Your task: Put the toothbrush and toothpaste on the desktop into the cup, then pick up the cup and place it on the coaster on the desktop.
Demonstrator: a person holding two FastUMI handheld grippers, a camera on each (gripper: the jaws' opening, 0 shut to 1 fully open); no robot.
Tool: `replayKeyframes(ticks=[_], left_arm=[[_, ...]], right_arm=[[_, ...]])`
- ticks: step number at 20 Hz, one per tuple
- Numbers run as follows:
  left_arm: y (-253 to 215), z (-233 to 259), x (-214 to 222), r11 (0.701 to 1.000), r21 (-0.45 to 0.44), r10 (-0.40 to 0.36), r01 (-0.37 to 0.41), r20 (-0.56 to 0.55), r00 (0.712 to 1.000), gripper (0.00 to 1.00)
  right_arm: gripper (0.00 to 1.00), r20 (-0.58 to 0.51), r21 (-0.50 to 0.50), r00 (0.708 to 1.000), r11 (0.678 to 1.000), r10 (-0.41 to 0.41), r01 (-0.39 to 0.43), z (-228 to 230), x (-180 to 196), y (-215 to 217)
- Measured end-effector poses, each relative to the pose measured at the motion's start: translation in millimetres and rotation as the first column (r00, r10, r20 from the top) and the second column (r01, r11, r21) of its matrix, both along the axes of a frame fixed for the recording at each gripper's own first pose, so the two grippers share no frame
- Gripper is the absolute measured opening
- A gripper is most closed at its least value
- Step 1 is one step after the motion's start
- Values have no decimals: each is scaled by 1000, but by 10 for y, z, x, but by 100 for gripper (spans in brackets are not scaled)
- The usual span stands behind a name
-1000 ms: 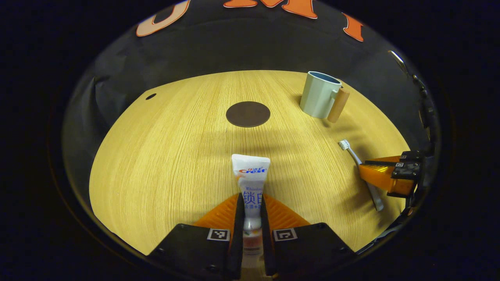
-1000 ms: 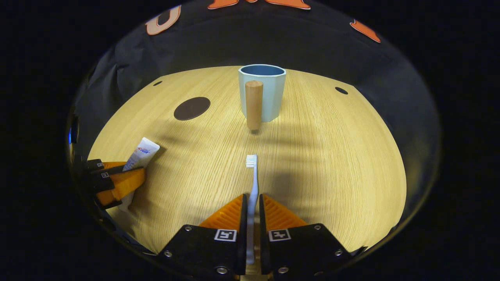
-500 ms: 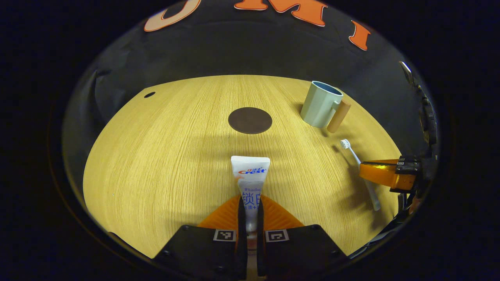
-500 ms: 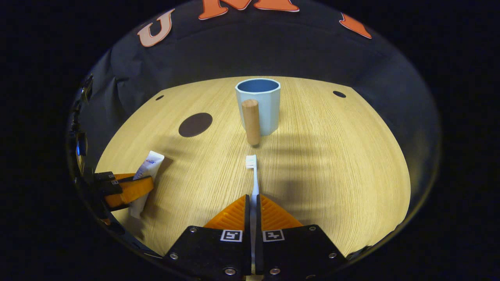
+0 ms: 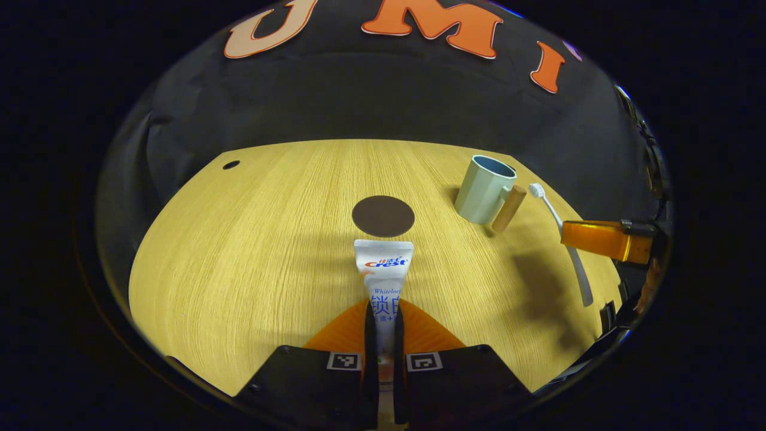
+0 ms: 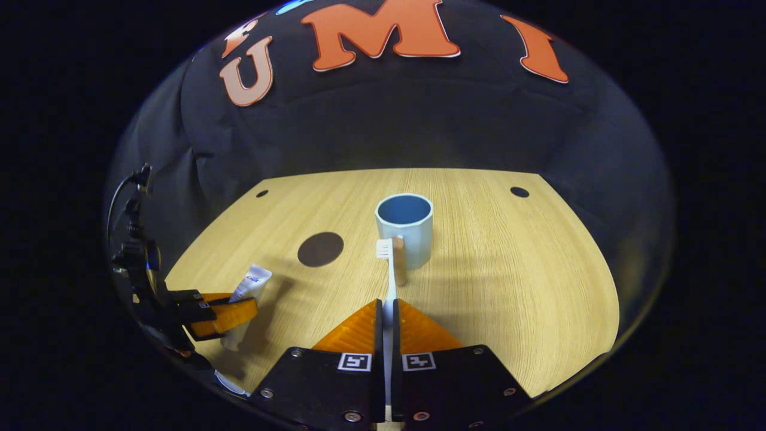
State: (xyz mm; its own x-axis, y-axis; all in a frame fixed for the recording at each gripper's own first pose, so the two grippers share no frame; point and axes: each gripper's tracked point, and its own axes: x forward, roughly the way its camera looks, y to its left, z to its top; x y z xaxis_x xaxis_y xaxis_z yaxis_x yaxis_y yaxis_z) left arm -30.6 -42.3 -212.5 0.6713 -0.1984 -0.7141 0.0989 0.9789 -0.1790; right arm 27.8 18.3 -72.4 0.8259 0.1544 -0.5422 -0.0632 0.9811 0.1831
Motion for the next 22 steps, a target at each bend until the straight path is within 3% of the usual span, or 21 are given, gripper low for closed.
replayKeyframes(ticks=[6,12,18,22], left_arm=[[-9,42,36,1000,-11,-8,8,21,1000,13],[36,157,43,1000,18,-25,24,85,996,13],[75,256,41,999,34,-12,7,147,989,13],[91,294,71,999,37,1,-7,168,986,13]], right_arm=[[4,134,13,990,999,36,-38,304,224,65],[4,283,67,959,998,-3,-16,637,568,-12],[4,420,100,907,995,-19,-26,966,833,-29],[4,531,100,846,995,-44,-11,1191,1014,-115]])
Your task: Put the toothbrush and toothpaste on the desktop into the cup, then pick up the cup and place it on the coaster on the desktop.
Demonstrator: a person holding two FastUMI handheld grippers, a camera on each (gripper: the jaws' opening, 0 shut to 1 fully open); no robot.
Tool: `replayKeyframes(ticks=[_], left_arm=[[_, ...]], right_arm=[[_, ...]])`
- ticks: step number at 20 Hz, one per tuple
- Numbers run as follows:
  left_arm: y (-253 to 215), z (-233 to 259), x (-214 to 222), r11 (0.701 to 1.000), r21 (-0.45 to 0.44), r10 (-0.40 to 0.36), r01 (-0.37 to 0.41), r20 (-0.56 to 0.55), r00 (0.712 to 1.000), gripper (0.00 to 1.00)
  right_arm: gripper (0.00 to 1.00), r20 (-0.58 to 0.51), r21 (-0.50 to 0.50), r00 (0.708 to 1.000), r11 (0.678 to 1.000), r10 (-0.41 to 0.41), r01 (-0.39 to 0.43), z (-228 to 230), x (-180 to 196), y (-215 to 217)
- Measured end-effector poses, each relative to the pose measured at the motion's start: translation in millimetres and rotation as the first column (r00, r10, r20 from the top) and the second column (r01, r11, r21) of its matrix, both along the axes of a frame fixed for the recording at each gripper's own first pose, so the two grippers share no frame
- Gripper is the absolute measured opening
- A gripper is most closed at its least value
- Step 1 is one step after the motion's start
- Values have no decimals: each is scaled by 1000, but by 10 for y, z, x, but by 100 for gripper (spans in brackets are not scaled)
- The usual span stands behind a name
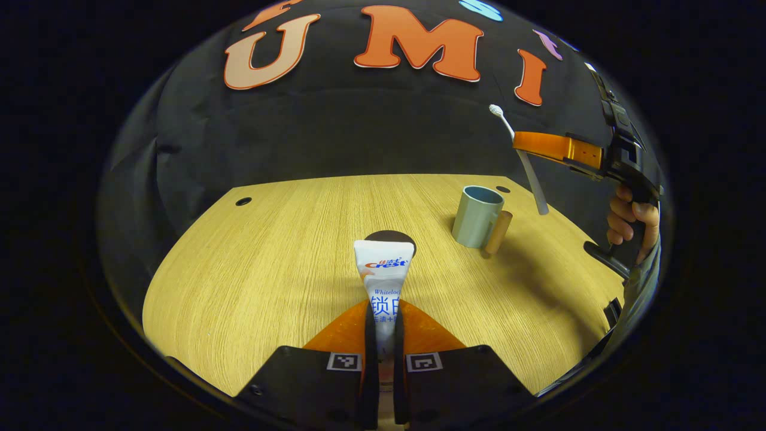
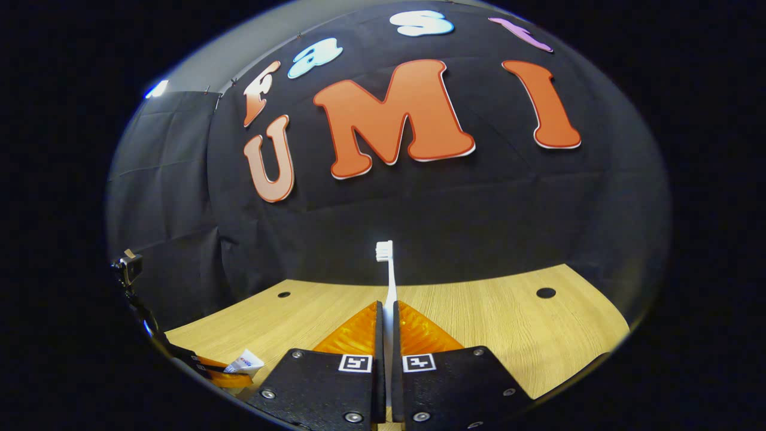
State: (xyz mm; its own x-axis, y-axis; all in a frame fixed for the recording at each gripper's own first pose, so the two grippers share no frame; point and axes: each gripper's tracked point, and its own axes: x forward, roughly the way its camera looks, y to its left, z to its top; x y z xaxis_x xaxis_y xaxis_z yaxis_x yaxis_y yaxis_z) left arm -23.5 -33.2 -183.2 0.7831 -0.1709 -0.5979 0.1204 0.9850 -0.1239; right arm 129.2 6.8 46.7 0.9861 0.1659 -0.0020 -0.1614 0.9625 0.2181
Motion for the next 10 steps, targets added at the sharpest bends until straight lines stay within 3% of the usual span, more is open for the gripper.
replayKeyframes(ticks=[10], left_arm=[[15,24,10,1000,3,22,-22,22,1000,13]], right_arm=[[4,161,64,987,998,12,-22,67,485,17]])
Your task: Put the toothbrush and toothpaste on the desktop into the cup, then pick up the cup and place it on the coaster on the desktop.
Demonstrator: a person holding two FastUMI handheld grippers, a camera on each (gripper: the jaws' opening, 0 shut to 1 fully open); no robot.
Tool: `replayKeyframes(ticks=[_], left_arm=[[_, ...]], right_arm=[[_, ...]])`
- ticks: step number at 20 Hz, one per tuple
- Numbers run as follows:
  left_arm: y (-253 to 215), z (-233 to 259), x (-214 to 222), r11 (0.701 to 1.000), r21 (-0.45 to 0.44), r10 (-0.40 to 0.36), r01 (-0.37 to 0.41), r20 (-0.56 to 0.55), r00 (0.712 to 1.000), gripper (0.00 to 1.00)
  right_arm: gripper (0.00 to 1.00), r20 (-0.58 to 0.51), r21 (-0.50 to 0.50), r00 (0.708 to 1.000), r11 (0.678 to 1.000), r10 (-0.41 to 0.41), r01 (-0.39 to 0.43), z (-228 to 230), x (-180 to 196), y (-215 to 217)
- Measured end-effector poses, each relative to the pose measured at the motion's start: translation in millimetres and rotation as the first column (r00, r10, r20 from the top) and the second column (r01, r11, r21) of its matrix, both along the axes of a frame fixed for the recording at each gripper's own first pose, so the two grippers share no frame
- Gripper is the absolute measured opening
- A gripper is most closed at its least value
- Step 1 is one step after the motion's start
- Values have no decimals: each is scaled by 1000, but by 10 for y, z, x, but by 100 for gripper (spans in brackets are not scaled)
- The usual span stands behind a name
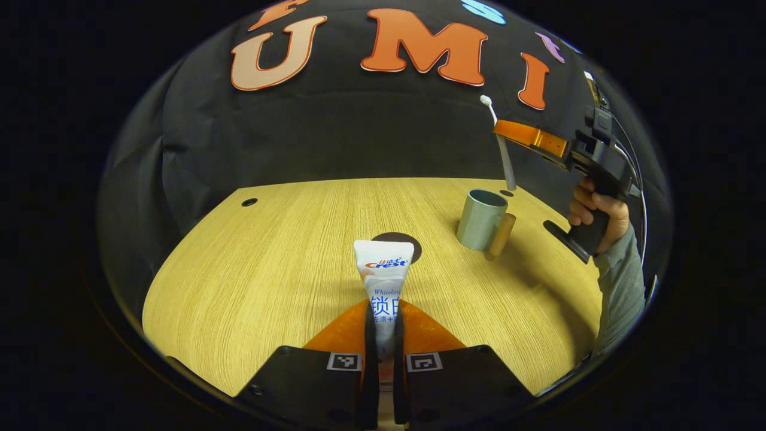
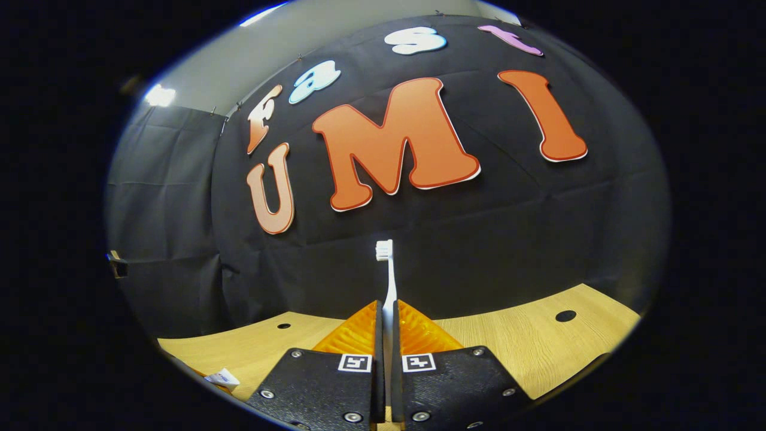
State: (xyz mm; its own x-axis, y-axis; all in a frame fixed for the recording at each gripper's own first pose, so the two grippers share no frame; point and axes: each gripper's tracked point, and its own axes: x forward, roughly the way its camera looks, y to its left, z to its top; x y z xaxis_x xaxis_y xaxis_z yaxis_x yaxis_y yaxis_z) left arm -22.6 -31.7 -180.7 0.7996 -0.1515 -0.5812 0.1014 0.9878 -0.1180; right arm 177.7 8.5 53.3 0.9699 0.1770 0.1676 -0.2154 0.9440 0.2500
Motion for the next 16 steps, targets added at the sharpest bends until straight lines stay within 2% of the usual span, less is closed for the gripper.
replayKeyframes(ticks=[8,13,16], left_arm=[[-6,87,-9,1000,-19,15,-14,25,1000,13],[9,139,-6,1000,-26,18,-17,35,999,13],[30,195,44,999,-29,17,-16,56,998,13]], right_arm=[[4,-21,-12,999,999,-40,40,-360,275,-120],[4,-44,-5,998,999,-52,52,-570,280,-144],[5,-42,-35,997,997,-69,67,-636,212,-176]])
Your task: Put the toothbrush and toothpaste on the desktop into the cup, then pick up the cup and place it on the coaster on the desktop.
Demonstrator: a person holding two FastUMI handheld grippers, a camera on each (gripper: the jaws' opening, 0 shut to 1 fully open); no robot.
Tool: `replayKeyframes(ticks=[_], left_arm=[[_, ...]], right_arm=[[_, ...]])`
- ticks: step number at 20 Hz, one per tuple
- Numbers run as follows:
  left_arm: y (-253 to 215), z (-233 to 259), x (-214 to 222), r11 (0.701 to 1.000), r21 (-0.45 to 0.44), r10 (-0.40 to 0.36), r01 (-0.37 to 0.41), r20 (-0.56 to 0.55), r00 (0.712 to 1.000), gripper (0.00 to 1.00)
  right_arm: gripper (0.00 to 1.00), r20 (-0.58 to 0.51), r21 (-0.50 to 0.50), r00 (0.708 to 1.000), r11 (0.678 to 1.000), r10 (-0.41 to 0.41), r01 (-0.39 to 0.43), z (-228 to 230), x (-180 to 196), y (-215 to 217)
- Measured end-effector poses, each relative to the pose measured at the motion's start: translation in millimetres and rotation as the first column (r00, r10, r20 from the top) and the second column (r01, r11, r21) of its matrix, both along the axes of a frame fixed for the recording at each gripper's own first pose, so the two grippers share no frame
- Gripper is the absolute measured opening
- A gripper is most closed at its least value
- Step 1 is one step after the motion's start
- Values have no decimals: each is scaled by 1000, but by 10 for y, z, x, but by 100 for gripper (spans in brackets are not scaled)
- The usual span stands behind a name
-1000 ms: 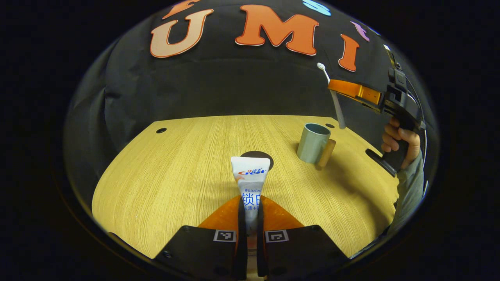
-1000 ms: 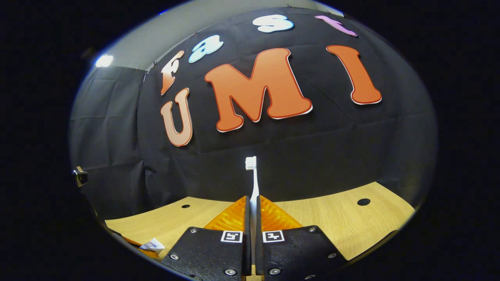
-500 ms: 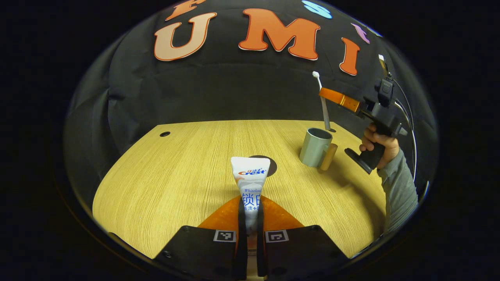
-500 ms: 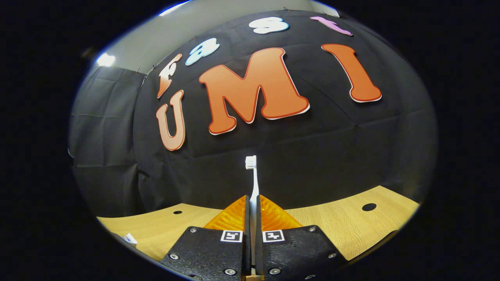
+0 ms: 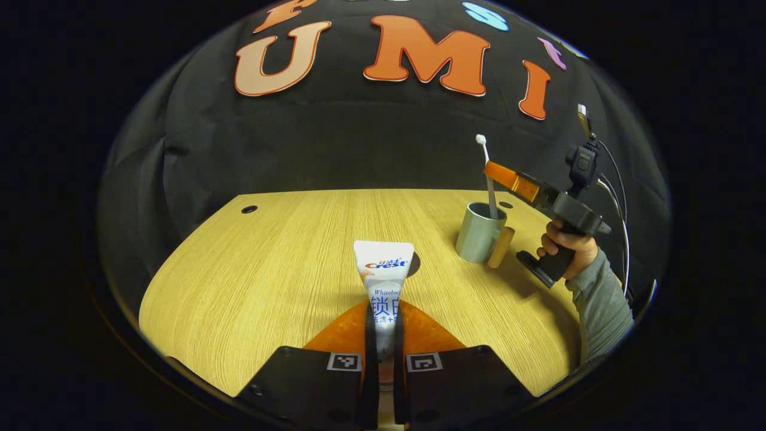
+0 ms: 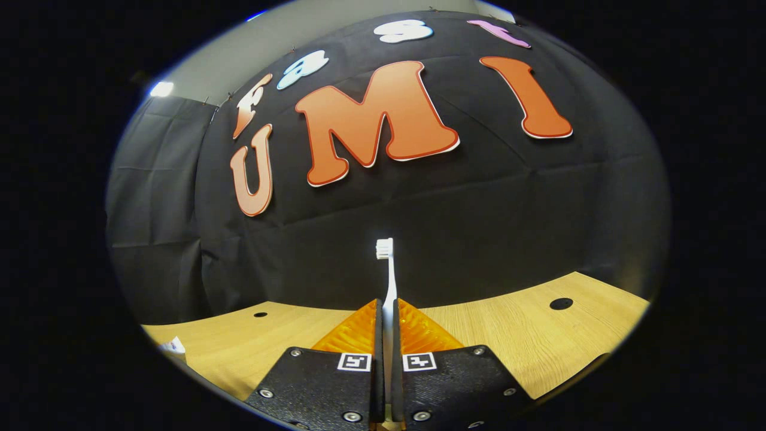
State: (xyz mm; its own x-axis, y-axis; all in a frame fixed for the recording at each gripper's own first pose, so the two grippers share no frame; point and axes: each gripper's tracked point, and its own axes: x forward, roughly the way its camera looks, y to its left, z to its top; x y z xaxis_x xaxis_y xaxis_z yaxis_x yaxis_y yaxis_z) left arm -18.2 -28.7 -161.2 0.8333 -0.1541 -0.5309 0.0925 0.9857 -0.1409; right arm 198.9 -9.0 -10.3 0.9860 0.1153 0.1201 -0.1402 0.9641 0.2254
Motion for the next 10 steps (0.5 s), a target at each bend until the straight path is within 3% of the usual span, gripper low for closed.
replayKeyframes(ticks=[4,10], left_arm=[[-51,-33,107,1000,-4,-7,7,17,1000,13],[-87,23,156,999,-17,-27,28,33,999,13]], right_arm=[[5,18,8,1000,1000,-10,10,31,-91,-52],[6,-41,-9,999,999,-32,32,-190,-147,-96]])
